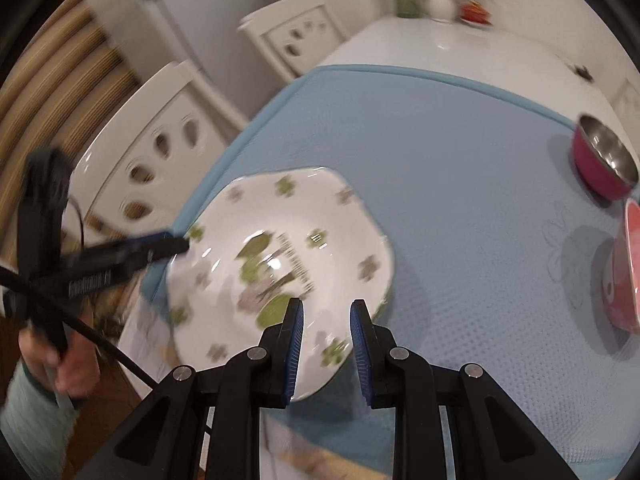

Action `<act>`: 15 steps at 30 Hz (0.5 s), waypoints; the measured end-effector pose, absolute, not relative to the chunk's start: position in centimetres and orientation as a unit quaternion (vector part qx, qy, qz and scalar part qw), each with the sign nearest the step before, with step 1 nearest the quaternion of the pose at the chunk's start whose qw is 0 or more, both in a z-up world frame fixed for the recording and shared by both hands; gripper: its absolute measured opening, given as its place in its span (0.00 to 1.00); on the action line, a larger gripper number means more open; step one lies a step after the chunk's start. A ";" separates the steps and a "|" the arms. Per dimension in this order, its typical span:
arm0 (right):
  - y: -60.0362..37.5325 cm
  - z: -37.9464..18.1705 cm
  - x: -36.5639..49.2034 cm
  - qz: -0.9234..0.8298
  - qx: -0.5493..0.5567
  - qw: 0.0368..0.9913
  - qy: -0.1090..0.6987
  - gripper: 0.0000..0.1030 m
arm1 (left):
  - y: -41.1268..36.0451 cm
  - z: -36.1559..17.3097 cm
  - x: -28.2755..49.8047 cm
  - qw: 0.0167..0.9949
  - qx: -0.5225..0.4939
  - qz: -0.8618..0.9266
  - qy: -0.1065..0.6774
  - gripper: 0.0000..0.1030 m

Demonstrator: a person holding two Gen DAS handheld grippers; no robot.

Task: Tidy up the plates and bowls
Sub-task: 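Open the right gripper and lift it off the stacked plates, then move the right gripper to the rim of the pink cartoon bowl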

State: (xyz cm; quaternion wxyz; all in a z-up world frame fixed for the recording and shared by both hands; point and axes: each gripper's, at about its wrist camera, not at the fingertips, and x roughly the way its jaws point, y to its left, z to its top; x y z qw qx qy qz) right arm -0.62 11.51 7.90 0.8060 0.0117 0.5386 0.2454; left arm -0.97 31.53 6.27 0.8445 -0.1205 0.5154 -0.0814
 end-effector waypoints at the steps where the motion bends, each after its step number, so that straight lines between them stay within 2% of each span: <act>1: 11.1 7.8 -0.2 0.239 0.021 0.805 0.542 0.23 | 31.2 6.1 -0.8 0.844 -0.116 -0.085 0.517 0.39; 8: 9.5 6.7 1.3 0.190 0.059 0.807 0.556 0.23 | 31.6 6.5 0.6 0.846 -0.099 -0.083 0.518 0.40; 15: 10.3 5.3 2.0 0.162 0.052 0.795 0.582 0.23 | 32.8 8.2 2.0 0.857 -0.102 -0.078 0.499 0.40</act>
